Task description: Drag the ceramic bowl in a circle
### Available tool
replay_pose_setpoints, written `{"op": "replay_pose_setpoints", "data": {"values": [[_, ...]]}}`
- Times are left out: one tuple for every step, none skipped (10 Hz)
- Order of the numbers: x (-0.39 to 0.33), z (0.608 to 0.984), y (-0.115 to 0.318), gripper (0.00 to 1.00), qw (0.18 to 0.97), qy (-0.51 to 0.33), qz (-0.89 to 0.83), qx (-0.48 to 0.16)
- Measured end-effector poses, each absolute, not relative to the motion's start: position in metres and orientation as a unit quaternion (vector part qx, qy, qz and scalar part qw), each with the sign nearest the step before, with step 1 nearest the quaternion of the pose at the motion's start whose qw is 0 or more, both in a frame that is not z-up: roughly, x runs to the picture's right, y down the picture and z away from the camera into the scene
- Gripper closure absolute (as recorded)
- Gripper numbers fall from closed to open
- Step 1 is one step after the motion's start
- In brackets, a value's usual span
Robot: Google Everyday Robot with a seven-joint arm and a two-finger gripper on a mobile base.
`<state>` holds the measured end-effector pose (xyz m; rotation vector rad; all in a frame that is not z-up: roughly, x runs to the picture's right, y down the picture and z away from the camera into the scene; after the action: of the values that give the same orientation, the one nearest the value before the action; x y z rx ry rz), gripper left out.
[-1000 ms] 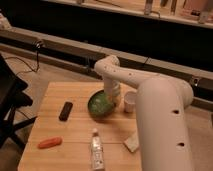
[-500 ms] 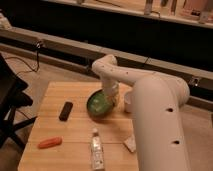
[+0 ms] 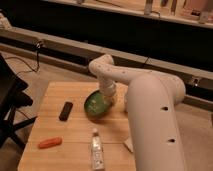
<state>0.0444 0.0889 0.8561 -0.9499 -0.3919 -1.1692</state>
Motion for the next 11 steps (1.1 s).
{"op": "replay_pose_setpoints", "data": {"values": [[0.032,0.858,0.087,1.0,0.708,-0.184,-0.536,-0.421],[0.019,0.86,0.087,1.0,0.703,-0.192,-0.545,-0.414],[0.01,0.861,0.087,1.0,0.698,-0.198,-0.555,-0.407],[-0.001,0.862,0.089,1.0,0.692,-0.207,-0.564,-0.4],[-0.015,0.86,0.093,1.0,0.686,-0.218,-0.573,-0.392],[-0.025,0.856,0.1,1.0,0.679,-0.228,-0.58,-0.388],[-0.031,0.849,0.111,1.0,0.674,-0.238,-0.583,-0.385],[-0.031,0.839,0.125,1.0,0.673,-0.245,-0.581,-0.387],[-0.03,0.831,0.135,1.0,0.673,-0.25,-0.577,-0.389],[-0.027,0.826,0.144,1.0,0.674,-0.254,-0.571,-0.394],[-0.02,0.823,0.15,1.0,0.677,-0.255,-0.561,-0.402]]}}
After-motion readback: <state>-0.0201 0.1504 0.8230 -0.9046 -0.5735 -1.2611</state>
